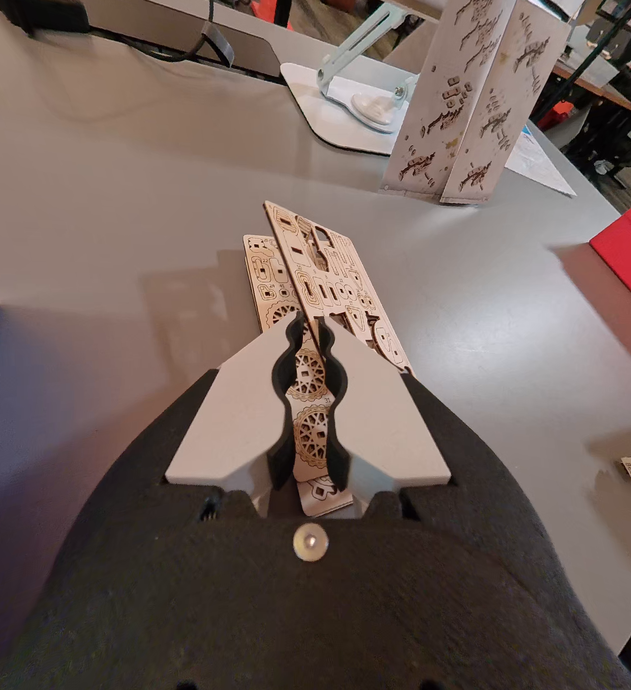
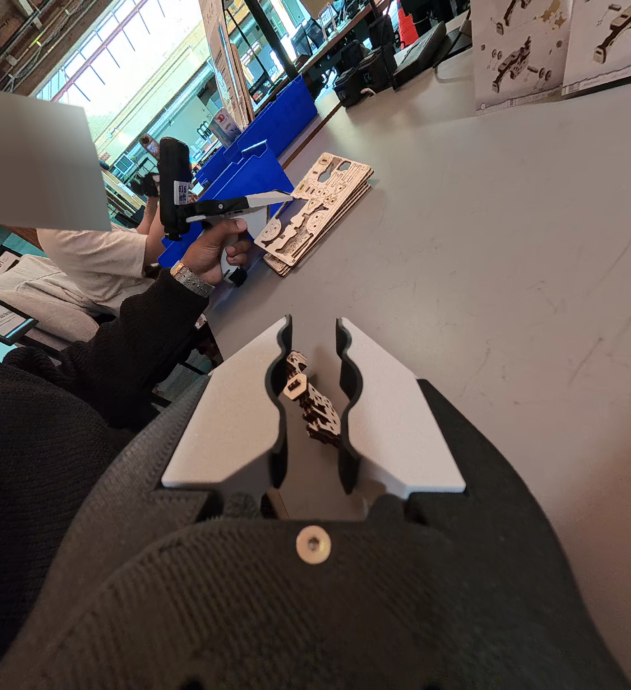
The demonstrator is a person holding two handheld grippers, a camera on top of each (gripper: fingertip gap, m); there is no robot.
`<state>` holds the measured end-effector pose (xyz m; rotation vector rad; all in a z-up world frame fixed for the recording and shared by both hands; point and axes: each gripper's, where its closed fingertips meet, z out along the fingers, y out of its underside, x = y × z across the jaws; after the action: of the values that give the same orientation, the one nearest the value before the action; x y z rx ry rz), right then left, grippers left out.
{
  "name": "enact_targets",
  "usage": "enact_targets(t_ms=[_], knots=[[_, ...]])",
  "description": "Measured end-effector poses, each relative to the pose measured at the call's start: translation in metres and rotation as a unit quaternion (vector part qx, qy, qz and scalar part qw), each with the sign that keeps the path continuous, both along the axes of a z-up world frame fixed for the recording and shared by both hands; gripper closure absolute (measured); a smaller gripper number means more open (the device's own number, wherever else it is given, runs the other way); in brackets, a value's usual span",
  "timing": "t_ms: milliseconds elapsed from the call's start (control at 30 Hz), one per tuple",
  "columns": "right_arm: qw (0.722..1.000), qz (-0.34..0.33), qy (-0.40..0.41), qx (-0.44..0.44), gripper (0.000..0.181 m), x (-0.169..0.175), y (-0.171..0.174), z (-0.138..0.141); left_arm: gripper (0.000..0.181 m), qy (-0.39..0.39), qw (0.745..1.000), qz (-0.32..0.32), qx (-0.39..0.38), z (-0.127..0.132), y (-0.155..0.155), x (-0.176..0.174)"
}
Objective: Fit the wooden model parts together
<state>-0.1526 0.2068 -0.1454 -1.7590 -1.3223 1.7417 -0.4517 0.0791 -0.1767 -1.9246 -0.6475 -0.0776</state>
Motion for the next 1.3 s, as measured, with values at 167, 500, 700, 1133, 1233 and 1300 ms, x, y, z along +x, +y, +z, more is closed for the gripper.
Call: enact_targets(t_ms=[167,500,700,1133,1233,1300], knots=[[1.0,0.0,0.0,-0.001,0.159,0.0,0.0,0.0,0.175,0.001,1.0,-0.005,0.01,0.004,0.001,0.002],[1.0,0.0,0.0,-0.002,0.159,0.0,0.0,0.0,0.175,0.035,0.997,-0.036,0.053,0.024,0.008,0.012],[1.0,-0.001,0.001,-0.002,0.159,-0.001,0.001,0.0,0.176,0.085,0.989,-0.078,0.097,0.046,0.015,0.03],[0.998,-0.041,0.053,0.017,0.159,-0.025,0.025,0.019,0.176,0.023,0.955,-0.151,0.256,0.103,0.021,0.077],[0.995,-0.049,0.085,0.021,0.157,-0.038,0.028,0.035,0.177,-0.017,0.938,-0.185,0.292,0.113,0.025,0.096],[0.993,-0.048,0.102,0.041,0.156,-0.049,0.026,0.043,0.177,-0.041,0.928,-0.207,0.308,0.117,0.028,0.109]])
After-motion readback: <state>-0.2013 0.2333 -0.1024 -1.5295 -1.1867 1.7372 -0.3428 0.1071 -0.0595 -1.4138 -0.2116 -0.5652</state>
